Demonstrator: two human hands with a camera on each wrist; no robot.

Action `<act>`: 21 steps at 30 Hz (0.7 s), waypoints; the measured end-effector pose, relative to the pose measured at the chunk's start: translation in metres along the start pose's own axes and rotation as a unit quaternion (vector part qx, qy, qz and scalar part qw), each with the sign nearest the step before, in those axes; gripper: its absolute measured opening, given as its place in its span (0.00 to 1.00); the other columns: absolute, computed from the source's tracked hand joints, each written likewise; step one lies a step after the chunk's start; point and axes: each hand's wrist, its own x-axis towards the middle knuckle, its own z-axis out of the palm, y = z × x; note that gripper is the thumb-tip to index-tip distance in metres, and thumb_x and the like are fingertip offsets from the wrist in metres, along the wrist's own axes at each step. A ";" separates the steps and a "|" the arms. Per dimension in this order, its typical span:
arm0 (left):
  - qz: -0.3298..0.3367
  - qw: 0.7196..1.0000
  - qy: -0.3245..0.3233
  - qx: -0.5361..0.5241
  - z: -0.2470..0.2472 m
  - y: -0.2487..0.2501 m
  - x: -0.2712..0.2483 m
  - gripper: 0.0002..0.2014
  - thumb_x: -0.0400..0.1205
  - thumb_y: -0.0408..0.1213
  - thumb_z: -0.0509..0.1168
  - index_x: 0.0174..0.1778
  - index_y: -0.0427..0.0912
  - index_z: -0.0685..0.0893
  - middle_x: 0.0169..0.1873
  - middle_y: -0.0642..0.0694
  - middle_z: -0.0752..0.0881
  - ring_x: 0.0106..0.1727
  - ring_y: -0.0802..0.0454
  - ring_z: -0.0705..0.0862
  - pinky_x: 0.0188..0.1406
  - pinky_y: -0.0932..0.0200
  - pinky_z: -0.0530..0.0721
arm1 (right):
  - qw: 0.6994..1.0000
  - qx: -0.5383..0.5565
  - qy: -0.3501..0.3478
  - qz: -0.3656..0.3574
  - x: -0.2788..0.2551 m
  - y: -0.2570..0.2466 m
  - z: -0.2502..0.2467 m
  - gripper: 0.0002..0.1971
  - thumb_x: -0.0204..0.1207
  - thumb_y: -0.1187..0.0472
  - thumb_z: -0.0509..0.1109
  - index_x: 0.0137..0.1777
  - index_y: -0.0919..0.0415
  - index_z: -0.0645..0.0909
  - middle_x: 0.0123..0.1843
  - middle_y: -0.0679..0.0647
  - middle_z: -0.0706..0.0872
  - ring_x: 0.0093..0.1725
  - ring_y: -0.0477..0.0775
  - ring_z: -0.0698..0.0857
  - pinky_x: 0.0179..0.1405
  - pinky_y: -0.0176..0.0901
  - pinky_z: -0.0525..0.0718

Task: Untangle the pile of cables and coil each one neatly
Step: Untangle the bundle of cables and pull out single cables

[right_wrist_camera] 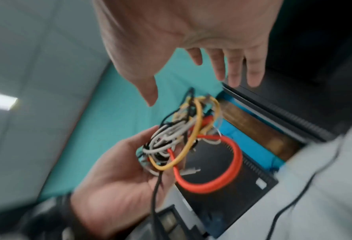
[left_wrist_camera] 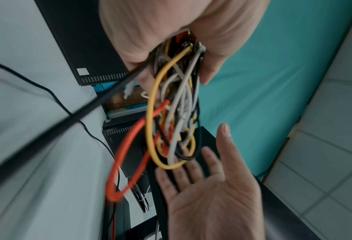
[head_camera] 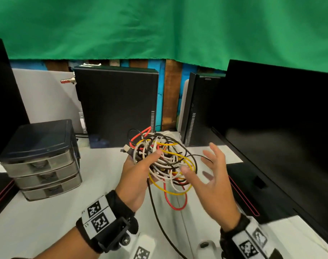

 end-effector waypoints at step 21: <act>0.081 0.963 -0.038 0.253 -0.004 0.009 -0.004 0.25 0.71 0.23 0.79 0.61 0.41 0.78 0.46 0.50 0.94 0.49 0.52 0.93 0.43 0.62 0.89 | 0.985 -0.108 0.087 -0.108 0.013 0.006 -0.013 0.08 0.81 0.65 0.71 0.47 0.50 0.86 0.42 0.43 0.89 0.44 0.44 0.88 0.44 0.46 0.88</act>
